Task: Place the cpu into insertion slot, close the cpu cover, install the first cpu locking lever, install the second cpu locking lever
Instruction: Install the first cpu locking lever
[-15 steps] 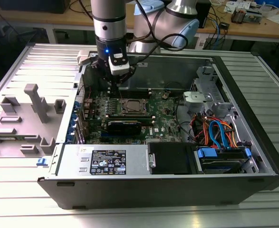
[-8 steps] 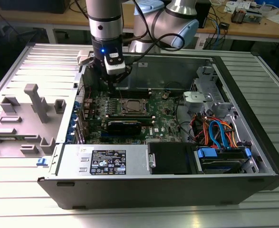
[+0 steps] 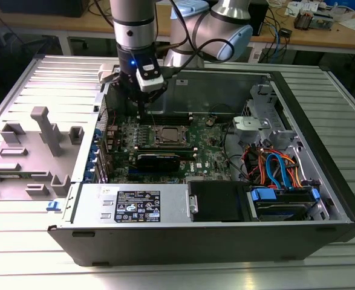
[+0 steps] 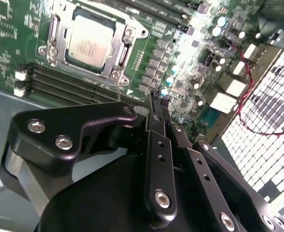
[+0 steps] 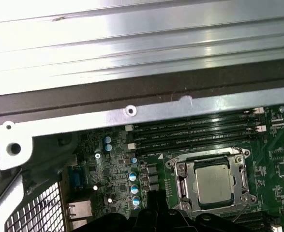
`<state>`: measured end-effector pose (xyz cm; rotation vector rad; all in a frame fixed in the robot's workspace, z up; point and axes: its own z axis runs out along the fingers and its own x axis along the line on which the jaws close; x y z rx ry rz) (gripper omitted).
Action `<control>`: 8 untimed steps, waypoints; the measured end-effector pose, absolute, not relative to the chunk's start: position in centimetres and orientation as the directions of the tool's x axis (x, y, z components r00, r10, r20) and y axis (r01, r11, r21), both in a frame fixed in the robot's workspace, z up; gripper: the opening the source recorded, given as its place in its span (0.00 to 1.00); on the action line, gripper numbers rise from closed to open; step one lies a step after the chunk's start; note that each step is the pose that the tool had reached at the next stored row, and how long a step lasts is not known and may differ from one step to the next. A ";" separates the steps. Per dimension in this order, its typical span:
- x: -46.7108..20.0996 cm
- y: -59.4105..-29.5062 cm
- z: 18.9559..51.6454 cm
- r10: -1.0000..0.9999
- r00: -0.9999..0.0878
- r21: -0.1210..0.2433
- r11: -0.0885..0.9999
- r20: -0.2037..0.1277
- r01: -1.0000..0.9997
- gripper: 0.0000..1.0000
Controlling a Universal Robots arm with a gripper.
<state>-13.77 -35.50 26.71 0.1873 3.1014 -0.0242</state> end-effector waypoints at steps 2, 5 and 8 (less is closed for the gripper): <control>-13.8 -35.5 26.7 0.088 -0.995 -0.014 0.996 -0.035 0.089 0.11; -13.8 -35.4 26.7 0.042 -0.999 -0.014 0.999 -0.035 0.042 0.11; -13.8 -34.8 26.7 0.017 -0.999 -0.014 1.000 -0.035 0.017 0.11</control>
